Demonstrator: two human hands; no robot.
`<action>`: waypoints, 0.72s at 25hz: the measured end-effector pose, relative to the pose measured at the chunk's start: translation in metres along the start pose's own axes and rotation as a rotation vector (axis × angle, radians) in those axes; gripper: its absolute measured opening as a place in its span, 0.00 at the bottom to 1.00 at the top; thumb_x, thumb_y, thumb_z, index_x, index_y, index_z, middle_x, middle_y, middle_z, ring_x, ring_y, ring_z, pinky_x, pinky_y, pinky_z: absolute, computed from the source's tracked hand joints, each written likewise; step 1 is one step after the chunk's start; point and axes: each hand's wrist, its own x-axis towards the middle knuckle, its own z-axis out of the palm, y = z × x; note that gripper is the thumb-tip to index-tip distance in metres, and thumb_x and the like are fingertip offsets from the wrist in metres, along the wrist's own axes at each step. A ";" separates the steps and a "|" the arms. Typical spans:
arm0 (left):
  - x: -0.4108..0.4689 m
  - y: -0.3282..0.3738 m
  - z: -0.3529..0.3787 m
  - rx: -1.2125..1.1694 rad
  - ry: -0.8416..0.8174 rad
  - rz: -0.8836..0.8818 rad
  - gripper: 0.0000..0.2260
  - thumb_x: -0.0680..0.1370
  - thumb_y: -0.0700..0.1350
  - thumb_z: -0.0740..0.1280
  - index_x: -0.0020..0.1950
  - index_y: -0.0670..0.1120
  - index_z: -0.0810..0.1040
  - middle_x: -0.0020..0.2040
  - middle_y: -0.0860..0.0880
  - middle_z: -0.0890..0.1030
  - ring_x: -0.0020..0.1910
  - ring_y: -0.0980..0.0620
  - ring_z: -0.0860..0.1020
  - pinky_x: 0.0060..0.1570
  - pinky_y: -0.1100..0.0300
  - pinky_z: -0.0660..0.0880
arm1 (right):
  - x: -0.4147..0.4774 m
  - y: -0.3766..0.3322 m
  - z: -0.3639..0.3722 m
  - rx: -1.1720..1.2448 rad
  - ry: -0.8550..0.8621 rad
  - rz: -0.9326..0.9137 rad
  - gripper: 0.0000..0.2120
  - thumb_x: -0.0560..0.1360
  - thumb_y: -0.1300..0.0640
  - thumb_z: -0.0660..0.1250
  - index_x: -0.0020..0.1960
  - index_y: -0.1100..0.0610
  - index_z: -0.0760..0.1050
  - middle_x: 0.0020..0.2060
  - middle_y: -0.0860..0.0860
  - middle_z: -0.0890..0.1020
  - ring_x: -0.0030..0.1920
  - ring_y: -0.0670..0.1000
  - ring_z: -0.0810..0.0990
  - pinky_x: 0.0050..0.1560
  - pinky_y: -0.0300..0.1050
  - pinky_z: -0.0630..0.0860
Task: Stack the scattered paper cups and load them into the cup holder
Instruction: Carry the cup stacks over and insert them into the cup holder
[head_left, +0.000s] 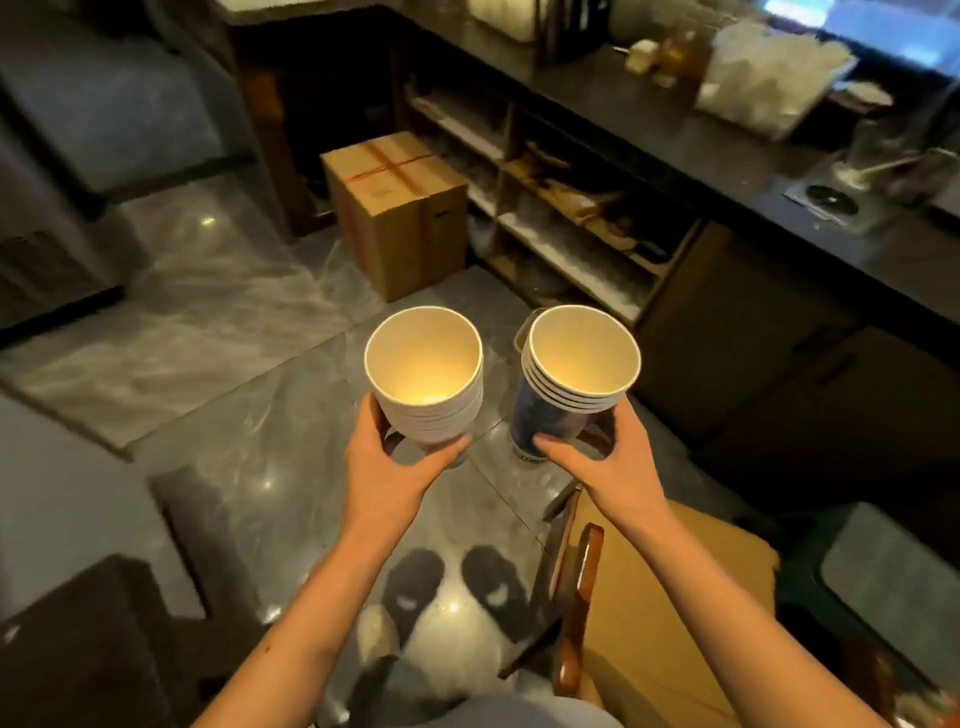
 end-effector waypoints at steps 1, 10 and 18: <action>0.021 0.001 -0.008 -0.003 -0.039 0.012 0.40 0.63 0.41 0.82 0.72 0.49 0.68 0.64 0.54 0.76 0.63 0.55 0.75 0.64 0.59 0.74 | 0.011 -0.006 0.012 0.000 0.041 0.015 0.41 0.63 0.42 0.78 0.72 0.48 0.66 0.65 0.41 0.76 0.64 0.42 0.74 0.63 0.46 0.73; 0.198 -0.007 -0.056 -0.050 -0.130 0.034 0.39 0.64 0.41 0.81 0.69 0.55 0.66 0.65 0.55 0.75 0.66 0.52 0.74 0.68 0.52 0.72 | 0.131 -0.036 0.099 -0.014 0.159 0.065 0.40 0.64 0.43 0.77 0.72 0.48 0.65 0.66 0.42 0.75 0.65 0.40 0.73 0.61 0.39 0.71; 0.341 -0.018 0.019 -0.010 -0.273 0.056 0.41 0.65 0.45 0.81 0.73 0.50 0.66 0.68 0.53 0.75 0.68 0.52 0.74 0.69 0.50 0.72 | 0.273 0.002 0.085 0.037 0.248 0.108 0.39 0.63 0.45 0.77 0.70 0.49 0.67 0.64 0.41 0.76 0.63 0.41 0.75 0.60 0.42 0.75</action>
